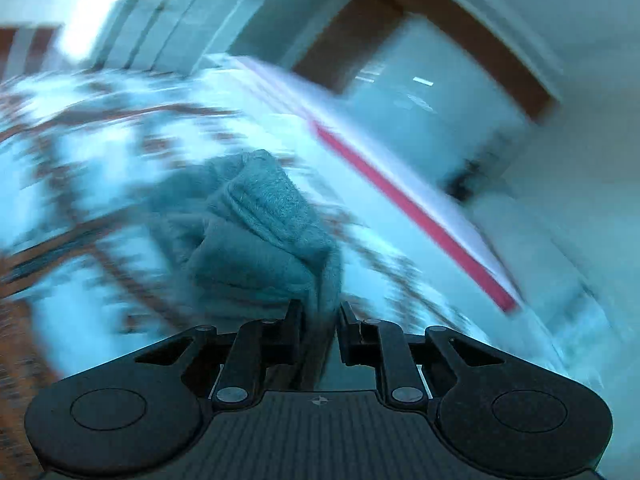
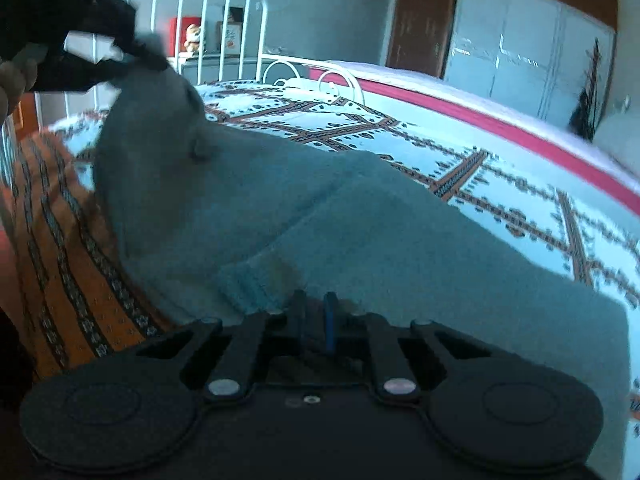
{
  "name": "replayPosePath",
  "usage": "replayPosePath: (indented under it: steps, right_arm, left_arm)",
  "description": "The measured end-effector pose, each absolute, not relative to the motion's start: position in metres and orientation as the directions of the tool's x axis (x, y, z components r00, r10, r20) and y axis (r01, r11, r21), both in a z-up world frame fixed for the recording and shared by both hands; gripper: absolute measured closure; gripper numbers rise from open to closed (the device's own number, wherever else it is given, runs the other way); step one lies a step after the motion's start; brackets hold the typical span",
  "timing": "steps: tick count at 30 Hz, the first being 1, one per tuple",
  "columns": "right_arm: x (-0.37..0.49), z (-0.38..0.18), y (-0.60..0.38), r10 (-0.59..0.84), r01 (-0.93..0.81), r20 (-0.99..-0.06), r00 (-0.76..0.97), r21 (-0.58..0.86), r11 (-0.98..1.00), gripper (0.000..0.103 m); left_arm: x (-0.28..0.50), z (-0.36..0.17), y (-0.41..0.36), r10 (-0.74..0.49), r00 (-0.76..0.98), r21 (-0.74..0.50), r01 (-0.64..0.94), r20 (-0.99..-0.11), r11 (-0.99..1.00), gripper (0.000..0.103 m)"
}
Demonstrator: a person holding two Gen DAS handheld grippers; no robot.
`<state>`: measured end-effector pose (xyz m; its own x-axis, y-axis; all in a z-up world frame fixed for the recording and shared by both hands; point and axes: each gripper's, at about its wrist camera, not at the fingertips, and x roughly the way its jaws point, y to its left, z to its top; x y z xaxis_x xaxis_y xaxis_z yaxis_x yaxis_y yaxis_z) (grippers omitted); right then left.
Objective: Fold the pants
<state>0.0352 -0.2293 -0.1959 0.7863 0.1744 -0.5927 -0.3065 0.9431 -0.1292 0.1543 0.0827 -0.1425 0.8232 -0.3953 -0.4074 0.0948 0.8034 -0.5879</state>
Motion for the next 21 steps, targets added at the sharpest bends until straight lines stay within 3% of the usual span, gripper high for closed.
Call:
replayPosePath:
  steps: [1,4,6,8,10,13,15,17,18,21]
  right_arm:
    - [0.035,-0.196,-0.230,0.176,-0.307,-0.591,0.787,-0.127,0.943,0.099]
    - [0.037,-0.196,-0.235,0.187,-0.307,-0.586,0.788,-0.110,0.945,0.100]
    - [0.038,-0.194,-0.240,0.206,-0.304,-0.584,0.785,-0.074,0.950,0.101]
    - [0.037,-0.190,-0.247,0.218,-0.298,-0.583,0.783,-0.044,0.954,0.095]
    - [0.037,-0.189,-0.251,0.214,-0.286,-0.579,0.787,-0.034,0.958,0.093]
    - [0.035,-0.191,-0.253,0.223,-0.297,-0.571,0.790,-0.039,0.954,0.093]
    - [0.036,-0.191,-0.254,0.227,-0.290,-0.573,0.788,-0.020,0.957,0.093]
    - [0.038,-0.191,-0.255,0.232,-0.279,-0.577,0.783,0.006,0.960,0.092]
    - [0.039,-0.190,-0.255,0.231,-0.276,-0.578,0.783,0.011,0.961,0.092]
    - [0.037,-0.191,-0.255,0.228,-0.278,-0.576,0.785,0.002,0.961,0.092]
  left_arm:
    - [0.154,-0.135,0.064,-0.465,0.800,-0.587,0.180,-0.379,0.789,0.102]
    - [0.147,-0.121,-0.008,-0.647,0.676,-0.536,0.421,-0.353,0.732,0.102]
    - [0.148,-0.133,-0.046,-0.689,0.591,-0.529,0.457,-0.420,0.715,0.102]
    - [0.147,-0.145,-0.056,-0.647,0.587,-0.526,0.394,-0.486,0.754,0.102]
    - [0.148,-0.146,-0.047,-0.510,0.658,-0.434,0.295,-0.554,0.851,0.102]
    - [0.159,-0.141,-0.019,-0.331,0.738,-0.326,0.158,-0.588,0.932,0.100]
    - [0.174,-0.144,-0.007,-0.265,0.728,-0.275,0.109,-0.632,0.955,0.083]
    - [0.184,-0.147,-0.007,-0.243,0.719,-0.255,0.095,-0.651,0.962,0.030]
    - [0.184,-0.147,-0.011,-0.233,0.728,-0.241,0.095,-0.645,0.966,0.024]
    - [0.191,-0.147,-0.041,-0.224,0.735,-0.149,0.167,-0.640,0.975,0.022]
